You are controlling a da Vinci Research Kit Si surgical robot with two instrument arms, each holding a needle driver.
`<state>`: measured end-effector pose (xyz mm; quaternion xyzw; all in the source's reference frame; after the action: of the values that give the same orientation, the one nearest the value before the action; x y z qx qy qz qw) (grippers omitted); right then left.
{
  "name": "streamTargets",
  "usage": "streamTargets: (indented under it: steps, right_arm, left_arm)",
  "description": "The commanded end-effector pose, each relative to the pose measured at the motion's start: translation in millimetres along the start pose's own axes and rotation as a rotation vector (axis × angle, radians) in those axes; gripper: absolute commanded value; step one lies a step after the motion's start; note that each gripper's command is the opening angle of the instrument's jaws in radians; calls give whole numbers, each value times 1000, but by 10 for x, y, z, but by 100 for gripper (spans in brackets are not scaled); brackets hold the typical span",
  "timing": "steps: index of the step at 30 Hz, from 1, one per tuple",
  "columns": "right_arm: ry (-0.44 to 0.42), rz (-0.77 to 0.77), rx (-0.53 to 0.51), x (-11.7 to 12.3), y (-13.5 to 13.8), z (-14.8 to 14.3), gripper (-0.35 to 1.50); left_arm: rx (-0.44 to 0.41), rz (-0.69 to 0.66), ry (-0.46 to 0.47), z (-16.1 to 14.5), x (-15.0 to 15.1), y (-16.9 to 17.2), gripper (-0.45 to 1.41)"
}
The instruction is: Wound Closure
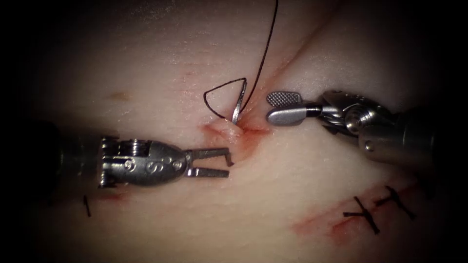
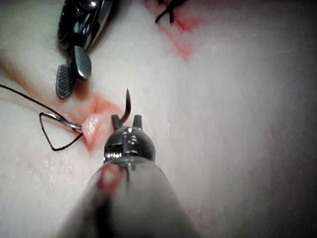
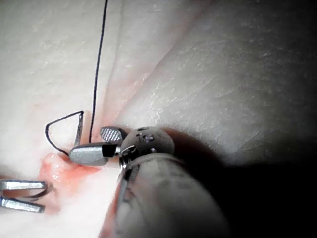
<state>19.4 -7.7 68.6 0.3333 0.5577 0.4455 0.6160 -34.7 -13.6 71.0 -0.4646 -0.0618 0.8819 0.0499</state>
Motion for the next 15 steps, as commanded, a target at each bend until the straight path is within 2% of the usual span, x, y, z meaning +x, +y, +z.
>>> streamTargets:
  steps: [1,9,10,12,14,15]
  right_arm:
    - [-2,-7,2,-13,4,7,115]
    - [-2,1,3,-20,8,8,115]
    - [-2,1,3,-20,8,8,115]
    - [-2,1,3,-20,8,8,115]
    - [-2,1,3,-20,7,8,115]
    - [-3,1,3,-20,6,7,113]
  left_arm:
    - [0,-3,0,7,-2,4,32]
    - [7,6,-1,10,7,6,37]
    - [3,12,3,13,8,6,24]
    - [0,13,7,14,7,5,14]
    - [-6,14,12,15,5,4,-16]
    - [-13,15,18,15,4,3,-40]
